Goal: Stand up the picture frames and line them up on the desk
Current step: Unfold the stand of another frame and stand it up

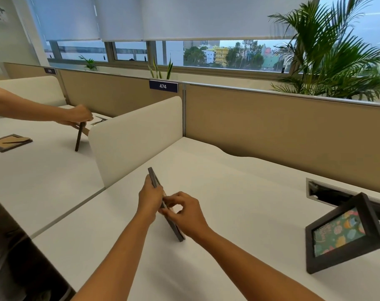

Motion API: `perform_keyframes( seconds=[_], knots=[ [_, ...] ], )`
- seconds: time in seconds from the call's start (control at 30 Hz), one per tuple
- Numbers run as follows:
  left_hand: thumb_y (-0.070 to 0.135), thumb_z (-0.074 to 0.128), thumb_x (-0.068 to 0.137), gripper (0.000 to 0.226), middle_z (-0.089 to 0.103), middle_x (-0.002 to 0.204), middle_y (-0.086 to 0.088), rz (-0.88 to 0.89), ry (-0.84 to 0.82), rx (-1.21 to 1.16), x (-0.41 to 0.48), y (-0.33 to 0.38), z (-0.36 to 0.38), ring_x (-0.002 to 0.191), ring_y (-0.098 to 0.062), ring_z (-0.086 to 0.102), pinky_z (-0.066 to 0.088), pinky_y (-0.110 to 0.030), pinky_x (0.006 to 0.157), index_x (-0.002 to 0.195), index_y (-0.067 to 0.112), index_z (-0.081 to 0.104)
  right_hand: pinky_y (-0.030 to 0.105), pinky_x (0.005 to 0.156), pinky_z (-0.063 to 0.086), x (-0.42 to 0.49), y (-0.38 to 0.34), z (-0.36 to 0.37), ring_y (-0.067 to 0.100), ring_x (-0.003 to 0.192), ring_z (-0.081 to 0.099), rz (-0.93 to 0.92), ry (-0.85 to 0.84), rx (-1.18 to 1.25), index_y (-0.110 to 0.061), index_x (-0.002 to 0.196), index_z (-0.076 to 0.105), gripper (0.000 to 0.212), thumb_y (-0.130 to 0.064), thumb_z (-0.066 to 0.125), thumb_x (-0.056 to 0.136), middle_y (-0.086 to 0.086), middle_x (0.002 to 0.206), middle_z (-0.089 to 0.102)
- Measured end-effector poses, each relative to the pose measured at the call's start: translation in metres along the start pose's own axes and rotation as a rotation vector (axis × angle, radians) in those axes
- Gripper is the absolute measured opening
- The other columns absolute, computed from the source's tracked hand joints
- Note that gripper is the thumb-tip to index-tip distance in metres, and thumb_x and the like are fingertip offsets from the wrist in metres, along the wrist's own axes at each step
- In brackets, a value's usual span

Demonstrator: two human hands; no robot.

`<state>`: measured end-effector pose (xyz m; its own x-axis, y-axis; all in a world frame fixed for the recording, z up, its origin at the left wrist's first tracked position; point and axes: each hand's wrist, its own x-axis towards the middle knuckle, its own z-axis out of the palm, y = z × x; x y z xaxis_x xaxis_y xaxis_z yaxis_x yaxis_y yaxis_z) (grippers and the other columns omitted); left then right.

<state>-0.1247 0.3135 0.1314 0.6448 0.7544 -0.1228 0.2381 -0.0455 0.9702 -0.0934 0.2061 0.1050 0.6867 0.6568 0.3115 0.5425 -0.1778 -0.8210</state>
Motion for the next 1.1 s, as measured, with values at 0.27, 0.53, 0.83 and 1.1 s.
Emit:
perform_keyframes(
  seconds=[0.27, 0.53, 0.83, 1.1],
  knots=[
    [0.004, 0.04, 0.094, 0.027, 0.063, 0.11, -0.022, 0.17, 0.036, 0.45, -0.003, -0.003, 0.003, 0.096, -0.034, 0.06, 0.051, -0.036, 0.074, 0.117, 0.004, 0.053, 0.025, 0.094, 0.044, -0.003, 0.055, -0.011, 0.017, 0.118, 0.05, 0.257, -0.137, -0.166, -0.017, 0.129, 0.048, 0.053, -0.023, 0.066, 0.079, 0.004, 0.133, 0.051],
    [0.004, 0.042, 0.093, 0.038, 0.065, 0.103, -0.014, 0.326, -0.009, 0.643, -0.001, 0.013, 0.01, 0.088, -0.026, 0.059, 0.041, -0.026, 0.067, 0.13, 0.01, 0.049, 0.034, 0.109, 0.033, -0.01, 0.078, -0.011, 0.021, 0.134, 0.036, 0.395, -0.277, -0.188, -0.02, 0.141, 0.027, 0.067, -0.033, 0.061, 0.085, 0.002, 0.149, 0.035],
    [0.006, 0.044, 0.093, 0.036, 0.065, 0.109, -0.015, 0.36, 0.02, 0.804, -0.011, 0.019, 0.024, 0.095, -0.03, 0.062, 0.047, -0.031, 0.068, 0.128, 0.013, 0.048, 0.032, 0.107, 0.034, -0.01, 0.065, -0.006, 0.021, 0.134, 0.038, 0.446, -0.25, 0.097, -0.014, 0.143, 0.027, 0.067, -0.046, 0.05, 0.088, 0.005, 0.148, 0.037],
    [0.01, 0.046, 0.094, 0.037, 0.065, 0.112, -0.014, 0.388, 0.066, 0.856, -0.013, 0.019, 0.028, 0.096, -0.029, 0.063, 0.043, -0.028, 0.065, 0.131, 0.012, 0.046, 0.03, 0.104, 0.038, -0.007, 0.064, -0.012, 0.021, 0.127, 0.045, 0.4, -0.254, 0.029, -0.01, 0.14, 0.032, 0.064, -0.036, 0.057, 0.087, 0.008, 0.142, 0.045]
  ],
)
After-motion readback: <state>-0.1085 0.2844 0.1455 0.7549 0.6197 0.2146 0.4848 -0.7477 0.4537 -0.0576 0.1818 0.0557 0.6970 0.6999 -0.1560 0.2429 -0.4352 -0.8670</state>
